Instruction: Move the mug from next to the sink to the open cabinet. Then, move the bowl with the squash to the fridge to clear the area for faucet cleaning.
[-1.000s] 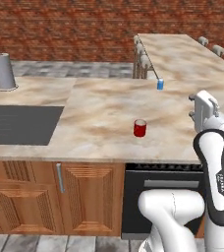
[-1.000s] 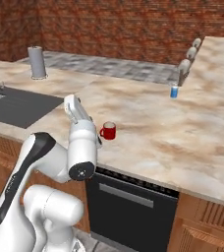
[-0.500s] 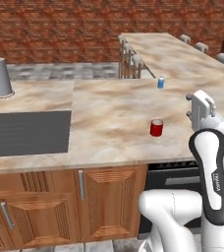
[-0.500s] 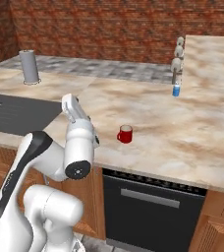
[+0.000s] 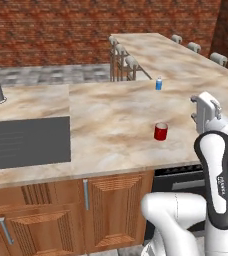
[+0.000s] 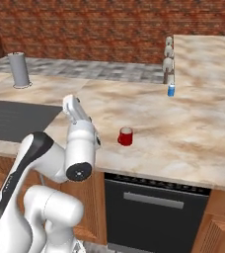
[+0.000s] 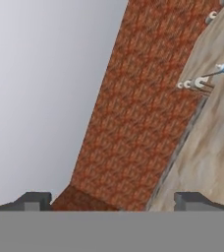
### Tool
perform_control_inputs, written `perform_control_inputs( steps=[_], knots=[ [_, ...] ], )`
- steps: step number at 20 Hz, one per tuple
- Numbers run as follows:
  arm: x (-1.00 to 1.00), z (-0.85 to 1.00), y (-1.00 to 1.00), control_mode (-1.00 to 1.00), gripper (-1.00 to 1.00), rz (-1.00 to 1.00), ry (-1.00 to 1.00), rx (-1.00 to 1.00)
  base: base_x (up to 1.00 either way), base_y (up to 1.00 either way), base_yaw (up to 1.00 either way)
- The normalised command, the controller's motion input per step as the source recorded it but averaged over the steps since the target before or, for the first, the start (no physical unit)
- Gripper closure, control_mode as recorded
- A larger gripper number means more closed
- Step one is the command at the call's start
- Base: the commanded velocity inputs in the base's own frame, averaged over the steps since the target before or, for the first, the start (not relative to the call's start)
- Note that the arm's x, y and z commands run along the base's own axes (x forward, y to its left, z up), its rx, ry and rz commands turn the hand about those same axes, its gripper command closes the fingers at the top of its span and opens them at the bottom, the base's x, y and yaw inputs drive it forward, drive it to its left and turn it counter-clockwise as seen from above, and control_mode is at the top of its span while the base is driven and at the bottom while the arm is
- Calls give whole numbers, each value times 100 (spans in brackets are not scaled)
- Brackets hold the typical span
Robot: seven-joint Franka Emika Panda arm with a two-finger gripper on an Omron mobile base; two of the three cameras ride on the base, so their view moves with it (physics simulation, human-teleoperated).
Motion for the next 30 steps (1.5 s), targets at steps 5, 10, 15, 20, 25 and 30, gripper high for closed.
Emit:
perform_control_inputs(
  steps=[5, 10, 15, 20, 25, 30],
  knots=[
    [74, 2, -18, -100, -100, 2, 36, 4, 0, 0, 0],
    [81, -16, -26, -100, -100, 22, 63, 0, 0, 0, 0],
    [30, -57, -12, -100, -100, 41, 55, -12, 0, 0, 0],
    [1, -91, -12, -100, -100, 38, 34, -25, 0, 0, 0],
    [4, -82, 1, -100, -100, 15, -13, -37, 0, 0, 0],
    [41, -60, 21, -100, -100, 6, -9, -35, 0, 0, 0]
  ],
)
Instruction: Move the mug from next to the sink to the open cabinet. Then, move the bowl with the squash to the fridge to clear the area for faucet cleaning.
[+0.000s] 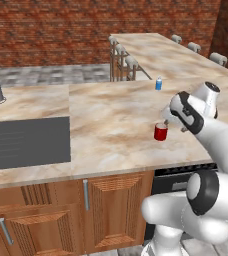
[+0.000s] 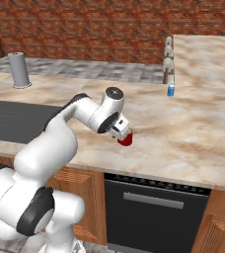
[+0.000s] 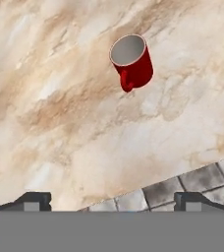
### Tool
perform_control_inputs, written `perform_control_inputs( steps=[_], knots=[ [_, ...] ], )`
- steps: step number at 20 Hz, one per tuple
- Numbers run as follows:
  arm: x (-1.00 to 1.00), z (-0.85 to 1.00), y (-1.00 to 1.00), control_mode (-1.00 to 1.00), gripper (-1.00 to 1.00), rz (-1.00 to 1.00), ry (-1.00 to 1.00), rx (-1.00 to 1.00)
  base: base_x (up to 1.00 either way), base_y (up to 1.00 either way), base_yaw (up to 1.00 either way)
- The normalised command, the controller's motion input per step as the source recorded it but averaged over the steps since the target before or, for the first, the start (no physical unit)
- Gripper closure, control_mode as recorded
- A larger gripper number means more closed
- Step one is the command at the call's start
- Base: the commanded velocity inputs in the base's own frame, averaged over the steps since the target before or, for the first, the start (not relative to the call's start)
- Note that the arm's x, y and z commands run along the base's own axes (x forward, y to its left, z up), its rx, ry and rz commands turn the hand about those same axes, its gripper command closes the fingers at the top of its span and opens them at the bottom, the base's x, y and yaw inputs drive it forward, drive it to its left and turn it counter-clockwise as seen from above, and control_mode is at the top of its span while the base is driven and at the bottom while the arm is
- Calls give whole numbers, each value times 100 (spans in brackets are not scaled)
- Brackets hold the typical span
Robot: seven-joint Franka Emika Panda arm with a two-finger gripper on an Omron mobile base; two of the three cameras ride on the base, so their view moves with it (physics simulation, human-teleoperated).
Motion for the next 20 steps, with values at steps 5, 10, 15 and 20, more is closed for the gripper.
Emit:
perform_control_inputs(
  steps=[5, 10, 15, 20],
  knots=[
    [43, -57, 22, -100, -100, 1, -1, -23, 0, 0, 0],
    [53, -25, 21, -100, -100, 0, 2, -15, 0, 0, 0],
    [38, -7, -10, -100, -100, -20, 9, -3, 0, 0, 0],
    [39, -4, -2, -100, -100, -24, 6, -1, 0, 0, 0]
  ],
)
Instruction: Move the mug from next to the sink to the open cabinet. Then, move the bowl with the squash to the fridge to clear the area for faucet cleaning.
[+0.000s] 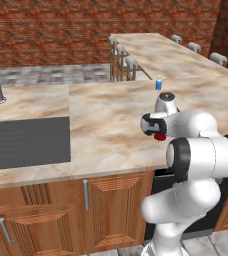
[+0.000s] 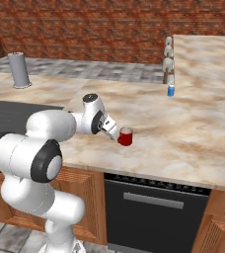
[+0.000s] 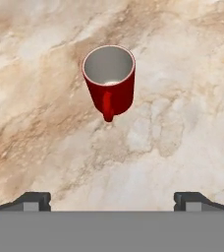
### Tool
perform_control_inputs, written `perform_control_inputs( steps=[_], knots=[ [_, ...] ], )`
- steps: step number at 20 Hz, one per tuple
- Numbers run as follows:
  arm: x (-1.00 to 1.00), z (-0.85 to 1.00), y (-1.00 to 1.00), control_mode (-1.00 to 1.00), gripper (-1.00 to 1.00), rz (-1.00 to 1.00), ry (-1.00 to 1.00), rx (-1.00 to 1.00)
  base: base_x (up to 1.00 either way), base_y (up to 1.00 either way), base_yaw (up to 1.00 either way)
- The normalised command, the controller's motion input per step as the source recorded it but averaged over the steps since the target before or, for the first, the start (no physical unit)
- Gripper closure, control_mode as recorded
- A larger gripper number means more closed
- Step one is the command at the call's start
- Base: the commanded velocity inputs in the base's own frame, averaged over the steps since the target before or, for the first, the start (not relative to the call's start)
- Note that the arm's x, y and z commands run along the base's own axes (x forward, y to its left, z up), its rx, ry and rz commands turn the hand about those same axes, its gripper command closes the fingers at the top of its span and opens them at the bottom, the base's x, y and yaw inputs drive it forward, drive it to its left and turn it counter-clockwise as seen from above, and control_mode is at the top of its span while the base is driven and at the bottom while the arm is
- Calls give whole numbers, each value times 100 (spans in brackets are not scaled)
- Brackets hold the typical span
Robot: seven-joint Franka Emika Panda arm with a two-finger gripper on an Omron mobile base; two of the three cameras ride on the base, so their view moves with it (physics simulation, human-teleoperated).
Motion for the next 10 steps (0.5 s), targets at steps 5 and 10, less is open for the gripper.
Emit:
perform_control_inputs(
  steps=[5, 10],
  knots=[
    [35, -2, 0, -100, -100, -9, 0, 0, 0, 0, 0],
    [4, -41, -30, -100, -100, 0, 0, 0, 0, 0, 0]
  ],
)
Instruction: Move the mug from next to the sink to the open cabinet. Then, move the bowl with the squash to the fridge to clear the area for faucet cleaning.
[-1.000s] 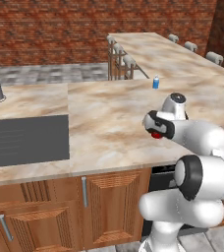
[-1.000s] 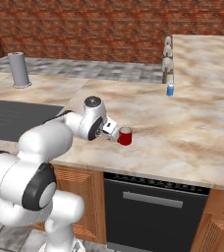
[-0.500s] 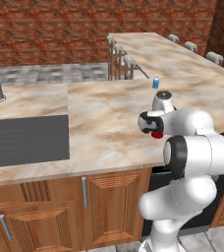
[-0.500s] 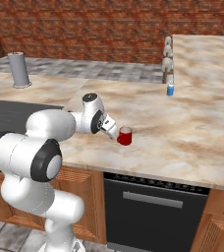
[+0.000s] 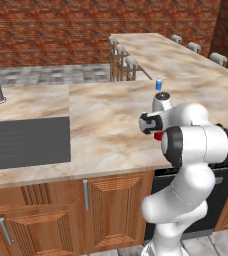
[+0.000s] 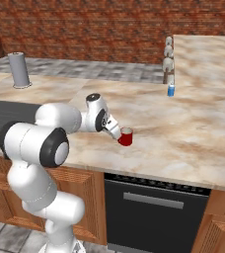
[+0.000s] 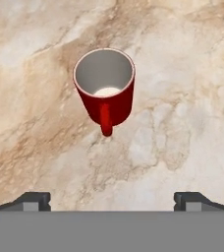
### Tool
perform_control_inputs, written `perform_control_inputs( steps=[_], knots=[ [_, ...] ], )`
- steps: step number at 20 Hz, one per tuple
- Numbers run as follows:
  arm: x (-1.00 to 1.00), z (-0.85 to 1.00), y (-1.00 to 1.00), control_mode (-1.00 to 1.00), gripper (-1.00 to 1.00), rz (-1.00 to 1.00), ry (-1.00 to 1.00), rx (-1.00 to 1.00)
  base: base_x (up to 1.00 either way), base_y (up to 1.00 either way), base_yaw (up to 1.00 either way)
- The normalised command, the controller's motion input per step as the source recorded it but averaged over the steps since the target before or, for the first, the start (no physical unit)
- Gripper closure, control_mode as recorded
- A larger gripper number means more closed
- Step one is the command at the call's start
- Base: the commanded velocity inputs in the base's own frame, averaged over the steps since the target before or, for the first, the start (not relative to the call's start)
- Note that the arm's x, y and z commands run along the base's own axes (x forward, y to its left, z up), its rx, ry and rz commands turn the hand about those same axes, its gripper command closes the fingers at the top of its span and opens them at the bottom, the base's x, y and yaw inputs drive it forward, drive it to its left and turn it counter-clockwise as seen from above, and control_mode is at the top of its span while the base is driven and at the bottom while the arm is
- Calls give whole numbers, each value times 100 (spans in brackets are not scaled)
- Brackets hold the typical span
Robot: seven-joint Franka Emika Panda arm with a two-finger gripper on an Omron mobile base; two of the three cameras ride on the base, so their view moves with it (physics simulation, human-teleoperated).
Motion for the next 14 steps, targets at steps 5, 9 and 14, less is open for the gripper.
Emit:
perform_control_inputs(
  steps=[5, 9, 14],
  knots=[
    [2, -21, -27, -100, -100, 0, 0, 0, 0, 0, 0],
    [22, -14, -9, -100, -100, 0, 0, 0, 0, 0, 0],
    [27, -7, -1, -100, -100, 0, 0, 0, 0, 0, 0]
  ],
)
